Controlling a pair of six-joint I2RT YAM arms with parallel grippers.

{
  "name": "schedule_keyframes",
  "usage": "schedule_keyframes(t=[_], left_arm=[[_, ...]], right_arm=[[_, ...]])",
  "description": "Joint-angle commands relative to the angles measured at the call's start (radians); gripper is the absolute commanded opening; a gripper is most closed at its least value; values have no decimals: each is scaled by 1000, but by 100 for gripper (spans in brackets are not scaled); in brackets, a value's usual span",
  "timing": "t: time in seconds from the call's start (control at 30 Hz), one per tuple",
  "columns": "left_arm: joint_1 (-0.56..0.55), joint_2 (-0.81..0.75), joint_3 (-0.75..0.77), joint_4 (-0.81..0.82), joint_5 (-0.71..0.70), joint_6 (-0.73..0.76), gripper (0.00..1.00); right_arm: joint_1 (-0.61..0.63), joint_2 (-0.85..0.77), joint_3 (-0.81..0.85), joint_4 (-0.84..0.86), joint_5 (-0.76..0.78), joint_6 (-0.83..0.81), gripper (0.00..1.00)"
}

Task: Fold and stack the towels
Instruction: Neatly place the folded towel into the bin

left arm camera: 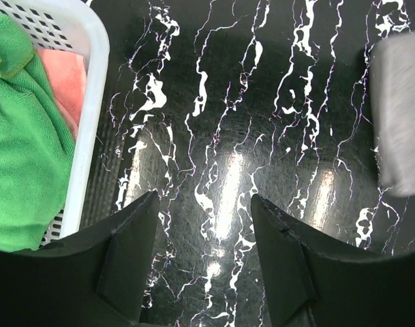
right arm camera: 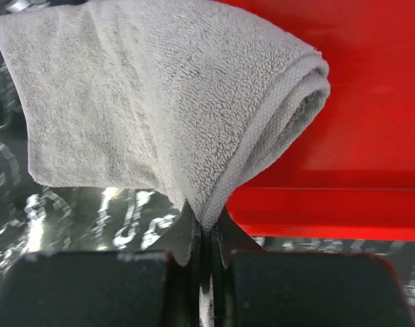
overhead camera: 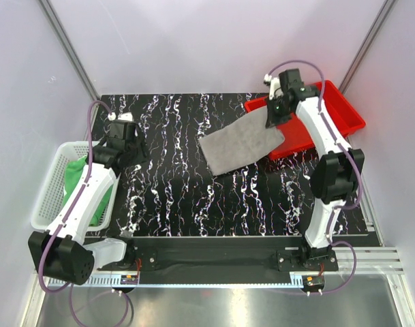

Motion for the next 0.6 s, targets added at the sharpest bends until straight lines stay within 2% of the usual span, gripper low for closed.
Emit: schedule_keyframes(t=[0.0, 0.17, 0.37, 0.57], left_arm=[[4, -13, 6, 41, 28, 27, 62], [5, 2, -3, 52, 82, 30, 62], [4, 11, -3, 44, 78, 37, 62], [4, -16, -21, 72, 101, 51, 66]], right_arm=[[-51, 81, 173, -142, 96, -104, 0], [-140, 241, 425, -228, 143, -151, 0], [-256, 399, 639, -222, 225, -219, 0], [-338, 465, 688, -110, 260, -274, 0]])
